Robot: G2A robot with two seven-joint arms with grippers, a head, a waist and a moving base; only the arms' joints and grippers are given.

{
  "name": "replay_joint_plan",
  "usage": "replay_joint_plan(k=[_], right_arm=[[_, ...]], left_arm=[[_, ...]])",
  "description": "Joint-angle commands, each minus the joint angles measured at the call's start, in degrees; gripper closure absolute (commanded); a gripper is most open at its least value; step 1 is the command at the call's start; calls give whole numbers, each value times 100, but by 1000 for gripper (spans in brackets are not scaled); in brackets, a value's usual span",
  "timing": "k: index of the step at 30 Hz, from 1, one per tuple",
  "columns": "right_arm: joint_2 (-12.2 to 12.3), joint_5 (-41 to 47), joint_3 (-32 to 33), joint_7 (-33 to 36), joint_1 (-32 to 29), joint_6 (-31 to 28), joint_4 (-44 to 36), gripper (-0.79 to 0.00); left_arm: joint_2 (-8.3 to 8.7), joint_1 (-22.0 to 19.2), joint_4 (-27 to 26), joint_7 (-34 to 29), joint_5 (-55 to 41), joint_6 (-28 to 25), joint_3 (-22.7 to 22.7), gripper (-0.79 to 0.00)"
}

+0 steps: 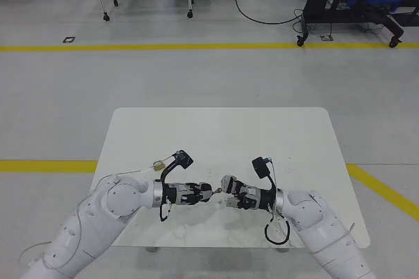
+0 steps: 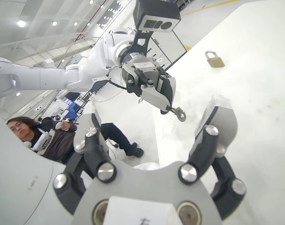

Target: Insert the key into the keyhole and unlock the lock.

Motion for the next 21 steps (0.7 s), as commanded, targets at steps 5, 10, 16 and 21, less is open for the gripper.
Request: replay_joint_plan(k=[5,10,16,21], right_arm=[[47,315,-36,538,85,231,9,-385],[73,566,-114,920,144,312,4,-372],[66,489,-228,979,225,491,3,-332],[61,463,-279,936,269,532,30,-231]], left_arm=[[43,157,-167,-117,19,5,-126,0],[57,249,-282,-35,218,166,-195,0],[52,308,-284,-5,233,132,-233,0],[37,312,-271,-3,248,125,-238,0]])
